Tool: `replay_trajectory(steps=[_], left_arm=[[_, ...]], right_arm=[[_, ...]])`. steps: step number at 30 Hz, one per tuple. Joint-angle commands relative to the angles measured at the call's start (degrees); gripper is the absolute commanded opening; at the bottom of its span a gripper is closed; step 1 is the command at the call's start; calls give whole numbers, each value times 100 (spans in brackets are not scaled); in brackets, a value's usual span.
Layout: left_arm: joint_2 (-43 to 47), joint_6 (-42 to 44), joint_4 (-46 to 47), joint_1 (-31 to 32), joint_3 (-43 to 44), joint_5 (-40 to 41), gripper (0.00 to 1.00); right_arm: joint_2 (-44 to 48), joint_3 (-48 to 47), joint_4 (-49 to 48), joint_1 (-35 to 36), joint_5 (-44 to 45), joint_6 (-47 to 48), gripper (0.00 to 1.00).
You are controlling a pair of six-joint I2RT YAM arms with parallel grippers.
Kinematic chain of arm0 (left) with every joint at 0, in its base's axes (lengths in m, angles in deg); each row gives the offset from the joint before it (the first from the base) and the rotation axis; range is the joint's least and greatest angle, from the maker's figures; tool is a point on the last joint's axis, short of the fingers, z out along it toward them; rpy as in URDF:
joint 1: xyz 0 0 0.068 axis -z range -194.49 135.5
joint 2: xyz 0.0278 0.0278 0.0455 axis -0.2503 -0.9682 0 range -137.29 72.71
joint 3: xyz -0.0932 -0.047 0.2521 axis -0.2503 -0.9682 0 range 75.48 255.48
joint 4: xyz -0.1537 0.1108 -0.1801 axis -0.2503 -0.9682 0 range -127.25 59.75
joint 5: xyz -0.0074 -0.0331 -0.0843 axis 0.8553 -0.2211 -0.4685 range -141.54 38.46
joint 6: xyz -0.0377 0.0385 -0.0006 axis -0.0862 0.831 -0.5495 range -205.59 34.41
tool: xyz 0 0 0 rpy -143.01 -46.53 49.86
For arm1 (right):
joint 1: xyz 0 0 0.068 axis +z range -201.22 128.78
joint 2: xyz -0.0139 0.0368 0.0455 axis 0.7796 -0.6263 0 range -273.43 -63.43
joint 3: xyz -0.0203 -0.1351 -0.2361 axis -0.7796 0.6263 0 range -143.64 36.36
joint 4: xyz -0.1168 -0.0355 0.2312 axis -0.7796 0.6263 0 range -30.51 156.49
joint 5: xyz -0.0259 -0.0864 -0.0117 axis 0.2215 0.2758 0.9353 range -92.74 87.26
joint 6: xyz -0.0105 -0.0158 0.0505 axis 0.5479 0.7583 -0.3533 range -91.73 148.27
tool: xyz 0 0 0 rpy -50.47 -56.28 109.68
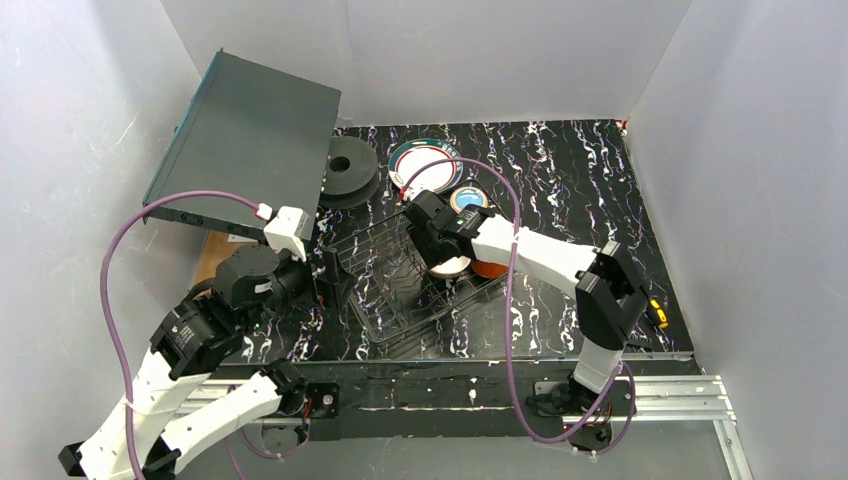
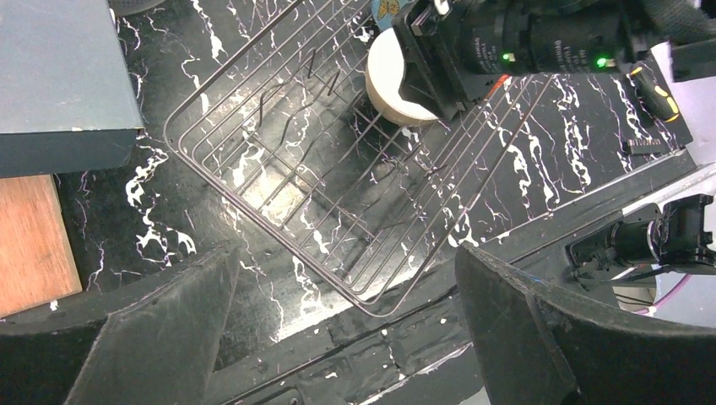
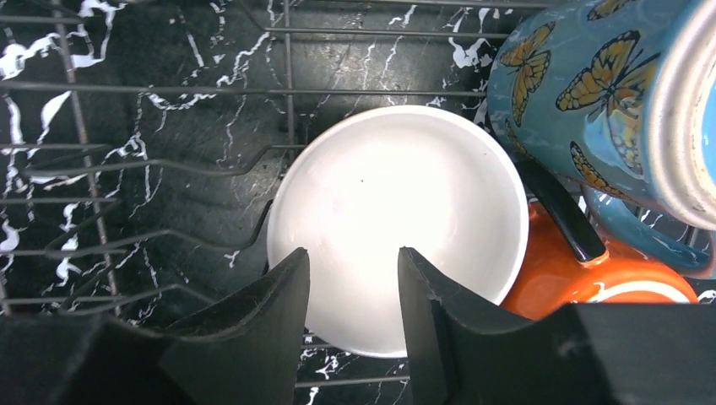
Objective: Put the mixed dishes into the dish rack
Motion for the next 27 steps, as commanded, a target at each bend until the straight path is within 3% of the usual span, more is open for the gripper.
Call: replay_trajectory(steps=[1,8,16,17,18,19,21,24,26,27], left_arm=[[-77,-30,-70,-30,-51,-59,99],[-201,-33,-4,-33,4,-138,99],[-361,-132,-69,-38,70,-225,99],[-364,-168,-40,-34,41,-249,99],[-393,-204,24,-37,11,-299,99],[-466,-217,85,-33,19,-314,99],[-610,-222,201,-32,8,-406,99],[-547,-278,65,-35,39,-397,100],[-335,-347,88,-37,-28,-378,99],[-264,-347,84,-36,-26,-354,100]], right_arm=[[383,-134,-226,1,-433,492,51],[435,179,-690,3,-1211,877,48],[403,256,-809,-39,-1031,795,39],[450,120,-654,-119,-936,418,39],[413,-235,-124,-236,-510,-746,58],[238,-665,789,-329,-98,-2057,70],[-479,-1572,1626,-371,276,-4046,79],[-1002,-2447,2381,-515,270,-5179,79],[-1158,-2385,2177,-704,-15,-5995,71],[-1235,-2454,2155,-708,323,-6199,67]])
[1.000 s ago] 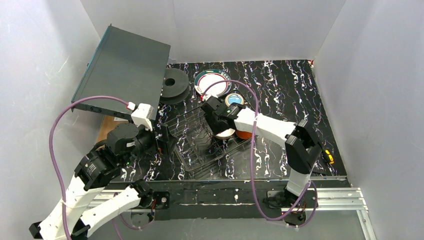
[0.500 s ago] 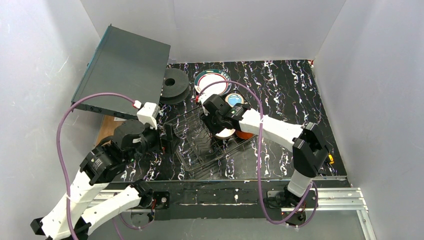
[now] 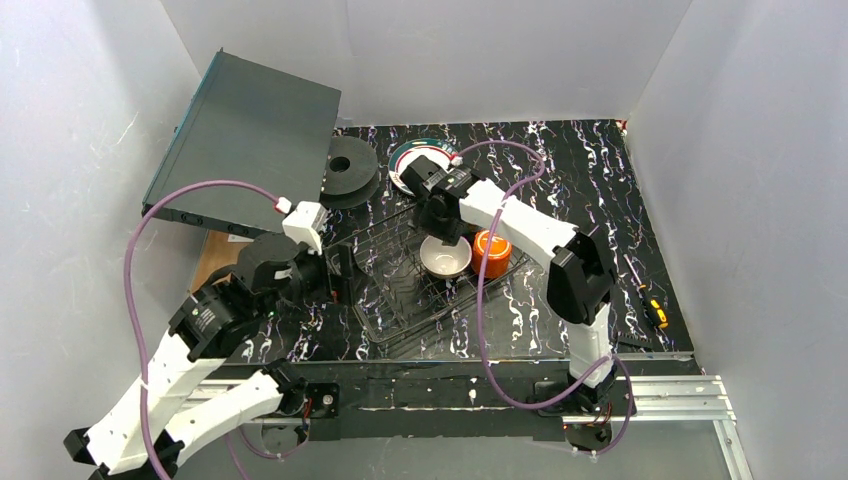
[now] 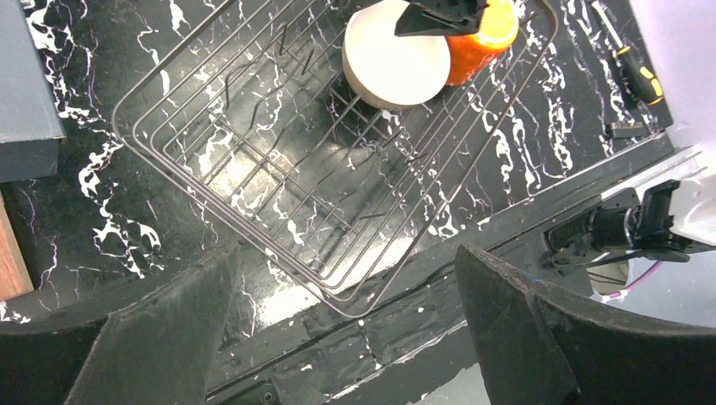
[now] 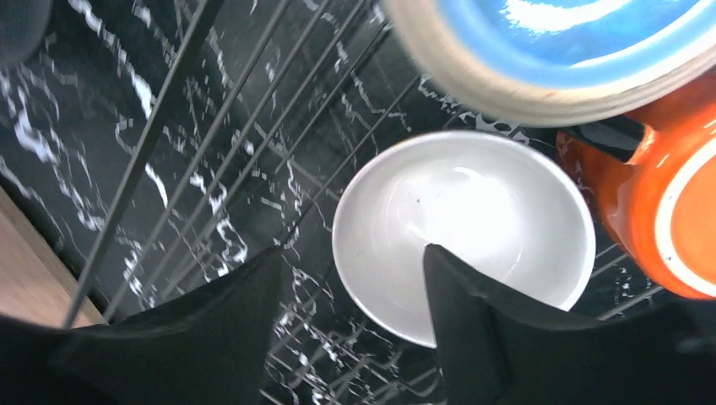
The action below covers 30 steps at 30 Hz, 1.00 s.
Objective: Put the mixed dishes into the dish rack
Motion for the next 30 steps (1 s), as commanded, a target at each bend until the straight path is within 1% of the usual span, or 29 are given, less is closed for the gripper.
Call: replay_trajectory(steps=[1,4,9,14,18,20,23,26,30], left_arm=[[280,-53,-73,-37,19,14,99],[316,-12,-91,-37,18,-2,99],[344,37,-133,-35,36,-21,99],[412,72,-163,-36,-7,12,99],[408,82,-156,-30,-22,24,99],[382,82,-152,-30,-5,4,100],[350,61,-165,-33,10,-36,99],[342,25,-177,-38,28,-62,99],[345,-13,-118,-30,-20,-79,99]], right_arm=[[-191,-304,211,-178,452,-1405,67],[-376,-379,179,-234,525,-1541,67],[-672,-449,123,-348,363,-1699,65],[-792,-538,78,-350,410,-1787,54],[-828,-438,23,-351,297,-1914,48],[-853,-367,-38,-351,236,-1960,47],[-931,-398,-4,-351,146,-1932,47],[-944,-558,181,-342,104,-1731,51],[-948,-686,462,-334,111,-1497,60]])
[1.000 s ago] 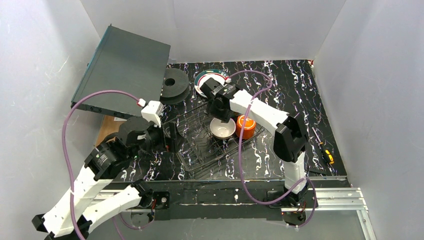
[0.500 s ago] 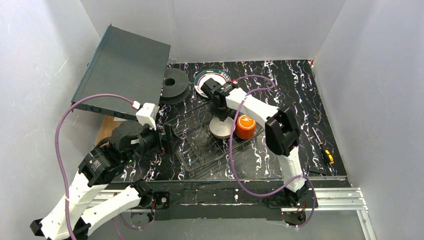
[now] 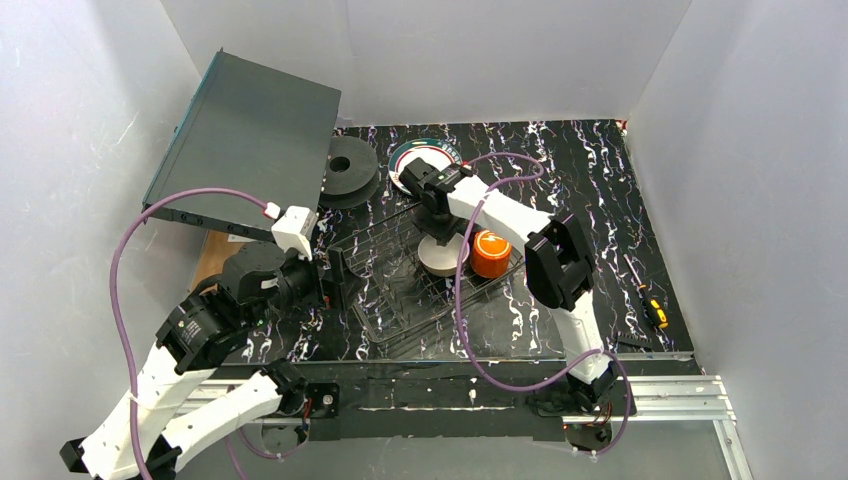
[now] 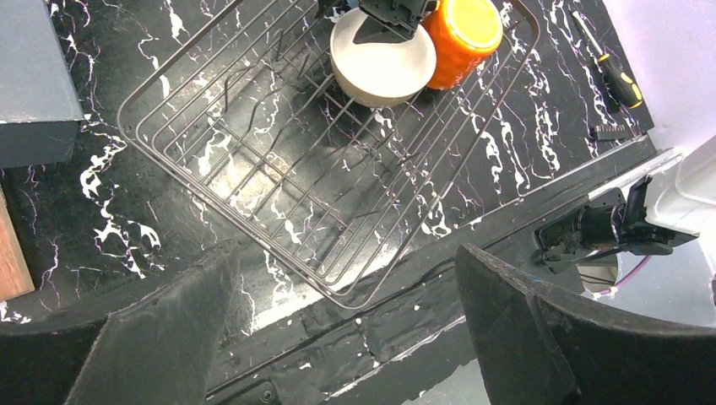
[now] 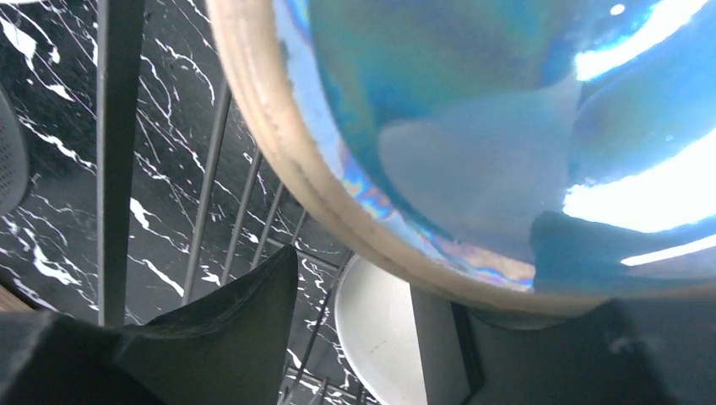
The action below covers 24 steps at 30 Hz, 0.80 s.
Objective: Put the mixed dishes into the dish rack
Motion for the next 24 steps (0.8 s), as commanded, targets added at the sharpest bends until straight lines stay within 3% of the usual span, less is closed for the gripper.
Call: replay_trajectory(steps=[1,5,9,21,24], left_arm=[[-37,-28,-24,-30,-23,-64,99],[-84,-48,38,-33,-43,-142,99],[-150,-48,21,-37,-4,-196,99],[-144,-83,71,-37,-90,-293,99],[-180,-84,47,-35,-51,-303,99]], right_arm=[[-9,-350,446,5,50,199,60],[-208,-597,751,14,-75,329,60],[-560,-1043,1192,39,-60,319,53],[-767,-1118,1360,133,157,394,54],[-776,-1156,1378,144,226,400,37]])
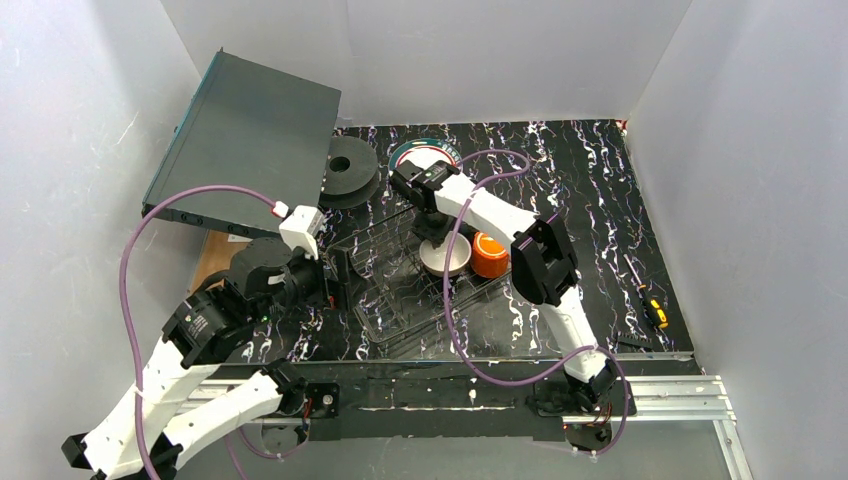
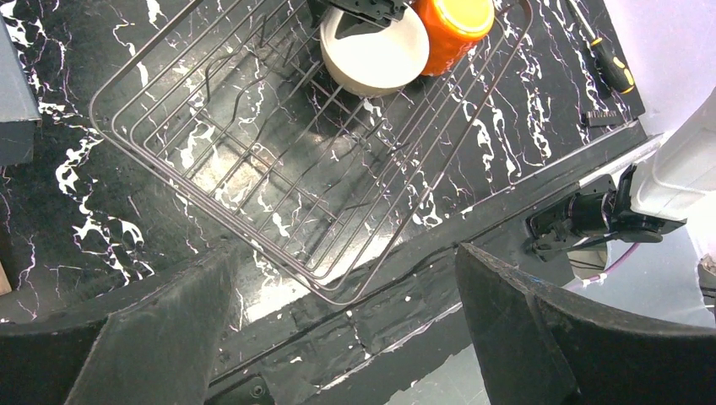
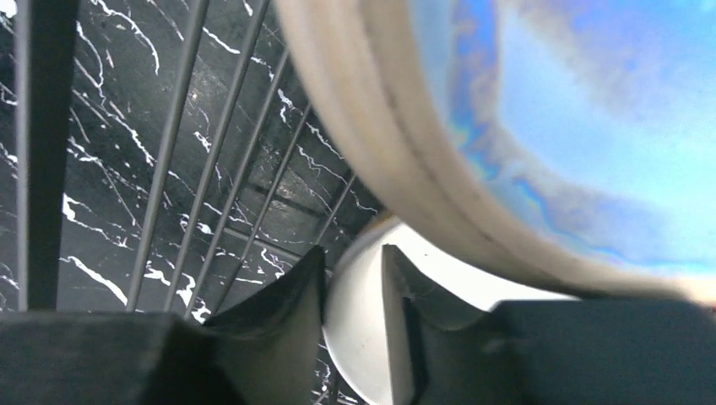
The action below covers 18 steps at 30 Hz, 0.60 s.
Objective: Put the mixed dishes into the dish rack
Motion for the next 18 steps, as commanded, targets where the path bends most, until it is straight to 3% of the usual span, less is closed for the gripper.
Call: replay_trajectory(steps=[1,7,11,18], left_arm=[[-39,-12,7,-32,-27,-82,99],[-41,-23,4,-38,-59,-53,99],[-85,-91,37,-34,-79,-70,99],[-344,-346,452,-36,-227,-112,99]], right_arm=[[-124,-207,267,34,283,0,33],[302,-251,0,37,137,-36,20],[769,-124,-145,37,135,-2,2],[2013,1050,-1663,33,-188,740,1]])
